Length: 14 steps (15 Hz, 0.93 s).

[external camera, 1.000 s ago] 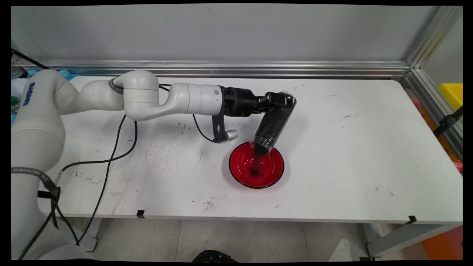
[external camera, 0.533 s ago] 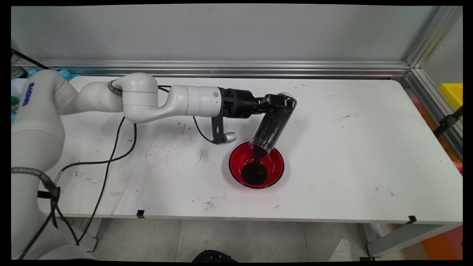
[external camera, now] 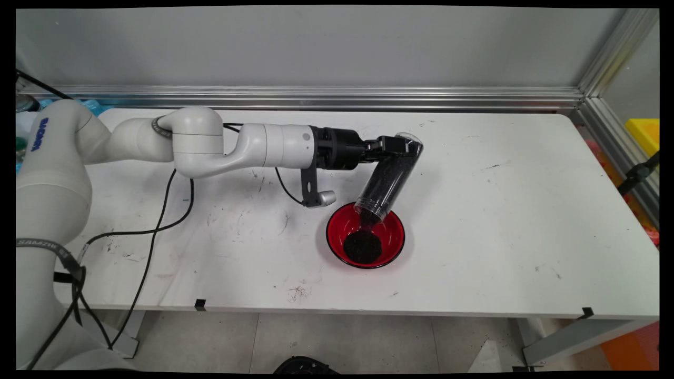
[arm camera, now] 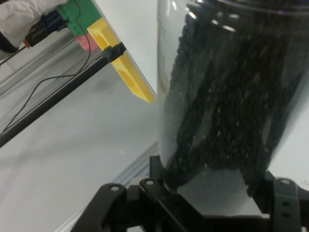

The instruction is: Pour the black seasoning powder in the red bowl

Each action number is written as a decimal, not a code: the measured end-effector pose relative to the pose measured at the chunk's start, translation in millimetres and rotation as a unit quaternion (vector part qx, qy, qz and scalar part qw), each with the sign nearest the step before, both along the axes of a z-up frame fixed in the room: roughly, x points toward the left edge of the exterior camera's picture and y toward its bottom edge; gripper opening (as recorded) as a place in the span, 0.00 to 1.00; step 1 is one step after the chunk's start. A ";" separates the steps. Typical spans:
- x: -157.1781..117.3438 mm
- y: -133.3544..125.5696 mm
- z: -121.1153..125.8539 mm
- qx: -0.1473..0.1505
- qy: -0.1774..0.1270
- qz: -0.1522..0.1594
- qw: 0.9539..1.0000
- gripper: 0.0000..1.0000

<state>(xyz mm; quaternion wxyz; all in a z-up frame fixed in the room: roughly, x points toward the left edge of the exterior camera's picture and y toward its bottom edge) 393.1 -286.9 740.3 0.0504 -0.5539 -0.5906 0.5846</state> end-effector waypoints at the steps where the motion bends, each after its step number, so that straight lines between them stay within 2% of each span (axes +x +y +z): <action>1: 0.0 0.6 0.1 -0.002 0.000 -0.001 1.000 0.00; 14: 1.7 2.5 0.8 -0.016 0.000 -0.018 1.000 0.00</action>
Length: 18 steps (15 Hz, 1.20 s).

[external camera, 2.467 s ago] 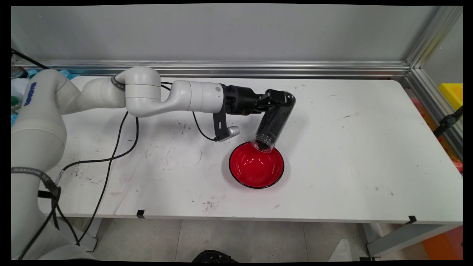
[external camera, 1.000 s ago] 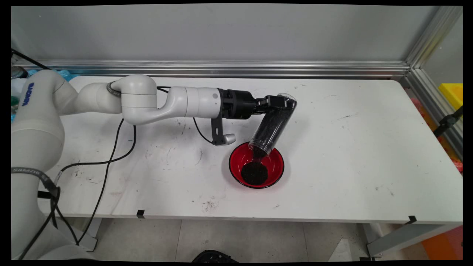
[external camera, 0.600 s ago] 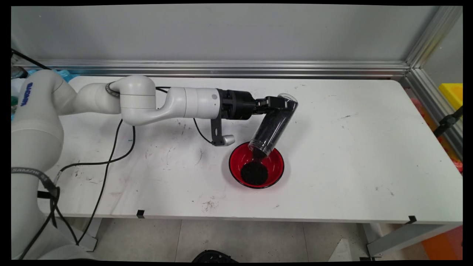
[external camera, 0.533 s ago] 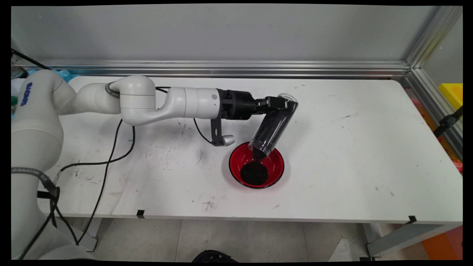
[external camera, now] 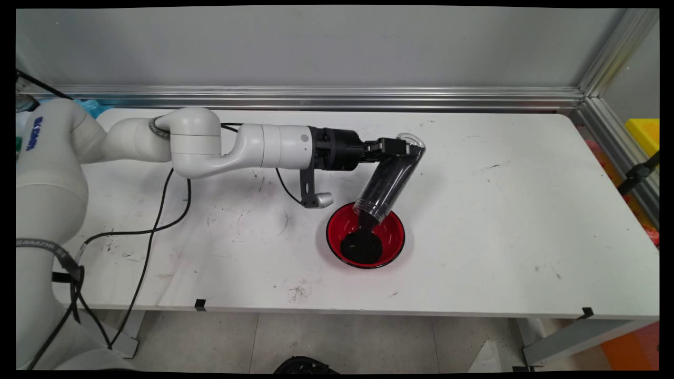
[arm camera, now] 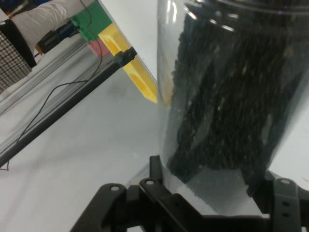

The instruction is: Pour the black seasoning powder in the red bowl

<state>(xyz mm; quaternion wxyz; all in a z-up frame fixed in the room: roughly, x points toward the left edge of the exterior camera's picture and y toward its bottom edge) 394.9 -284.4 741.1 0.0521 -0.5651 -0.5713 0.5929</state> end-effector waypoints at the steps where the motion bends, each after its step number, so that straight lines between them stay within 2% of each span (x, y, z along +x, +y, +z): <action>1: 0.2 -0.2 -0.2 0.004 0.002 0.002 1.000 0.00; 5: 2.2 -2.5 -2.3 0.047 0.019 0.025 0.998 0.00; 9: 6.4 -6.4 -5.0 0.098 0.041 0.060 0.993 0.00; 13: 11.9 -10.7 -7.9 0.154 0.065 0.099 0.981 0.00; 18: 15.4 -16.5 -5.0 0.215 0.097 0.137 0.962 0.00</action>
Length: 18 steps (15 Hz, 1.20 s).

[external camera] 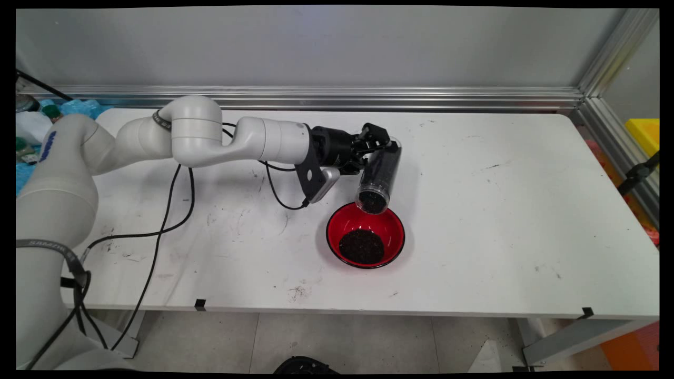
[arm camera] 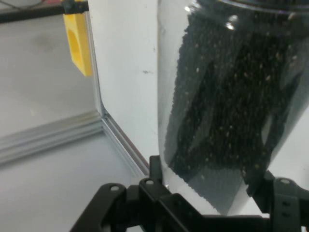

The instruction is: Pour the black seasoning powder in the red bowl

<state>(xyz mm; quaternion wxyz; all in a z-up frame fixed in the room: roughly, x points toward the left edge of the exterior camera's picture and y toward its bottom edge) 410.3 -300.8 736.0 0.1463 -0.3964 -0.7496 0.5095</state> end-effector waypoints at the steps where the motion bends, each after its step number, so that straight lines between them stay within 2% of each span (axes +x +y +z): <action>1: 0.7 -0.9 0.9 0.012 0.006 0.007 1.000 0.00; 5: 3.3 -2.3 5.8 0.065 0.030 0.034 0.997 0.00; 10: 5.7 -3.2 17.2 0.125 0.056 0.058 0.989 0.00; 15: 13.2 -8.3 31.7 0.179 0.071 0.079 0.978 0.00; 18: 19.6 -14.2 43.3 0.216 0.078 0.096 0.968 0.00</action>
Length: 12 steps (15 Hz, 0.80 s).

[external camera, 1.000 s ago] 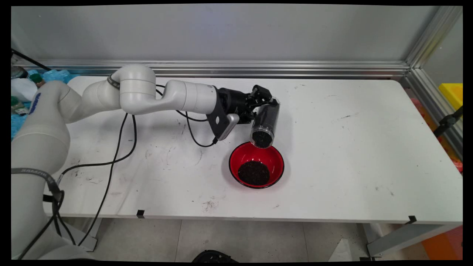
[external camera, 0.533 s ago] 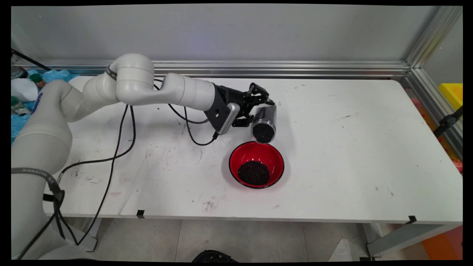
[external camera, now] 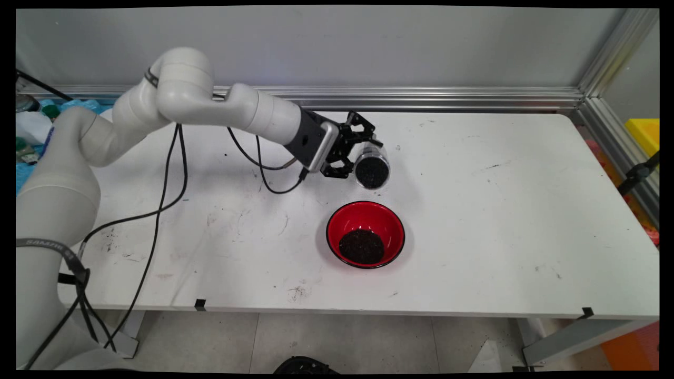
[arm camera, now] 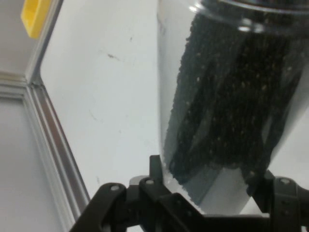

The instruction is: Pour the black seasoning powder in the red bowl

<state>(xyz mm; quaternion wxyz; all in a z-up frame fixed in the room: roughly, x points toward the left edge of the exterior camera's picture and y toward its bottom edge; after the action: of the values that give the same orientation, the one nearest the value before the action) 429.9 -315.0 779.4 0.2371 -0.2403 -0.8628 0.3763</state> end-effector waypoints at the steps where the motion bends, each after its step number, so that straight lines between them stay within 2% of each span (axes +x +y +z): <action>1: 2.5 -2.5 4.3 0.016 0.004 0.009 1.000 0.00; 4: 11.2 -9.8 15.9 0.063 0.023 0.046 0.997 0.00; 6: 17.6 -14.9 23.3 0.100 0.041 0.076 0.991 0.00; 9: 27.1 -19.6 31.3 0.153 0.070 0.124 0.978 0.00; 12: 35.5 -22.7 37.1 0.200 0.104 0.171 0.959 0.00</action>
<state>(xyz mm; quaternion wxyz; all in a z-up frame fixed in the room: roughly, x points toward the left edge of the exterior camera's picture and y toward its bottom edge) 465.4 -337.7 816.5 0.3007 0.0039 -0.9194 0.2537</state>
